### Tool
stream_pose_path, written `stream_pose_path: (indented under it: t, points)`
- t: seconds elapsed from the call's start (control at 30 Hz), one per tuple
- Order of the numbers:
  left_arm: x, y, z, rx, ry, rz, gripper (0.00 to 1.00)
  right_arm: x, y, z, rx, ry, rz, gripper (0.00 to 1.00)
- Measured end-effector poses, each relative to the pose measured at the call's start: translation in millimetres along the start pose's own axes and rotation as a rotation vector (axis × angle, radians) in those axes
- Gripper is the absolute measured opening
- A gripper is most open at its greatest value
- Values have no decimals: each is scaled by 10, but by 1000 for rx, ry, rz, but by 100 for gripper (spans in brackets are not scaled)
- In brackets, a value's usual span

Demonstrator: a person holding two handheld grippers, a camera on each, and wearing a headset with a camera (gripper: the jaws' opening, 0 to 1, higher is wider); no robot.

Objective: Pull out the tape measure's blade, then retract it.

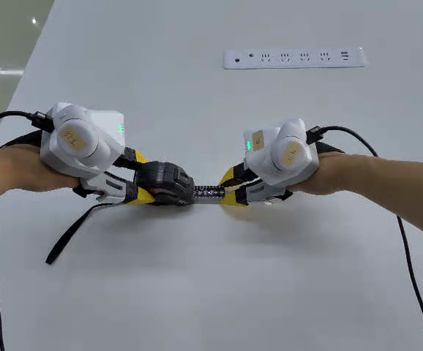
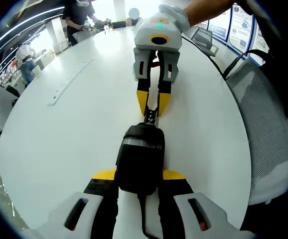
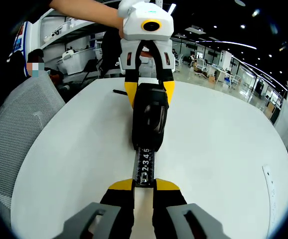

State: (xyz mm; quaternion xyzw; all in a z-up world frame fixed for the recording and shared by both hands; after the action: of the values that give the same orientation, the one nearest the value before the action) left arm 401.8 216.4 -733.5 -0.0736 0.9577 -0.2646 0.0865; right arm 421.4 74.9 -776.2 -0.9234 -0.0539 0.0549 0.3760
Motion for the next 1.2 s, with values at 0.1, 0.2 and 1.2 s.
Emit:
stream_pose_path:
  t: [0.1, 0.2, 1.2]
  points:
    - [0, 2, -3, 1, 1, -4, 25, -7, 8, -33, -3, 3, -3, 9]
    - [0, 3, -4, 1, 0, -7, 25, -11, 18, -57, -6, 6, -6, 9]
    - [1, 0, 3, -3, 2, -21, 25, 39, 233, -221, -23, 16, 4, 9]
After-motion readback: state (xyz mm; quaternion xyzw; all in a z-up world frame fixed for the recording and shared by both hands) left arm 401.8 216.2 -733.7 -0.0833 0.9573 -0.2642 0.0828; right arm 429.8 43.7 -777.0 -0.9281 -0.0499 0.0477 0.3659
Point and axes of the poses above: the centre of the closed fingertips' face, and the gripper's own axes: z roughly forward along the fingers, x roughly to its right, y roughly out of its underside, the point moved 4 cm from there along -z, roughly backward along the fingers, and after that the axes turned 8 degrees about z, right-handed, at the moved point
